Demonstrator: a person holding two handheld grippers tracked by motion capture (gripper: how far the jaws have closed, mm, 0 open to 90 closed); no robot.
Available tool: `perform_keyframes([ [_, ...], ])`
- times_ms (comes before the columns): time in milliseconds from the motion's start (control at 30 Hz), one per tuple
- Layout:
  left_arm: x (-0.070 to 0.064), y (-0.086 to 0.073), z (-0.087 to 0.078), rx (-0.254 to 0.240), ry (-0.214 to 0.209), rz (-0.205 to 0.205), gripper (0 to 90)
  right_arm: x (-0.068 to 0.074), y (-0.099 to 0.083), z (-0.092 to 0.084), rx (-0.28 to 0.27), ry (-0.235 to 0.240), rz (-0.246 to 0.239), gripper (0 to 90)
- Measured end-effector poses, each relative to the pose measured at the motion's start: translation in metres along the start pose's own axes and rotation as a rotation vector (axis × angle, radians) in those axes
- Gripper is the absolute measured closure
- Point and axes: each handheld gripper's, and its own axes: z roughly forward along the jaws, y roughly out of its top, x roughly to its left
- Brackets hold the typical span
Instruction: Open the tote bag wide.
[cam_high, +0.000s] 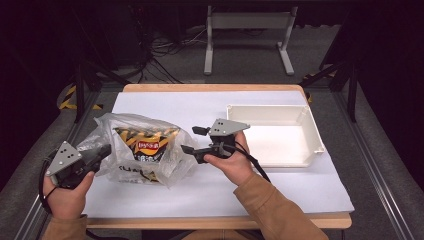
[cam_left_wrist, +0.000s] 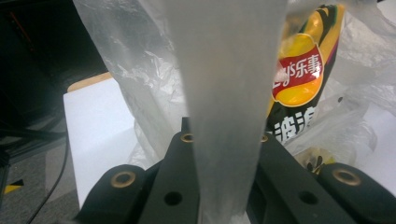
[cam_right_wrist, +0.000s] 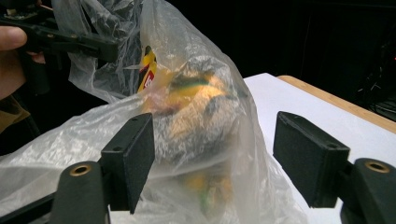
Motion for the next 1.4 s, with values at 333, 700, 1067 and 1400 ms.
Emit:
perform_keyframes([
  [333,-0.001,0.000,0.001,-0.002,-0.012,0.004,89.5,-0.011,0.001,0.019,0.029,0.028,0.025,34.1],
  [700,-0.001,-0.001,0.002,0.002,-0.016,0.009,89.4,-0.015,0.000,0.022,0.066,0.050,0.010,66.9],
  [1067,0.001,0.002,0.001,-0.008,-0.009,0.005,89.3,-0.016,0.005,0.015,0.051,0.005,-0.040,89.3],
  [1400,0.016,0.012,0.001,-0.020,0.024,-0.003,89.3,-0.029,0.012,0.009,0.021,-0.034,-0.005,89.6],
])
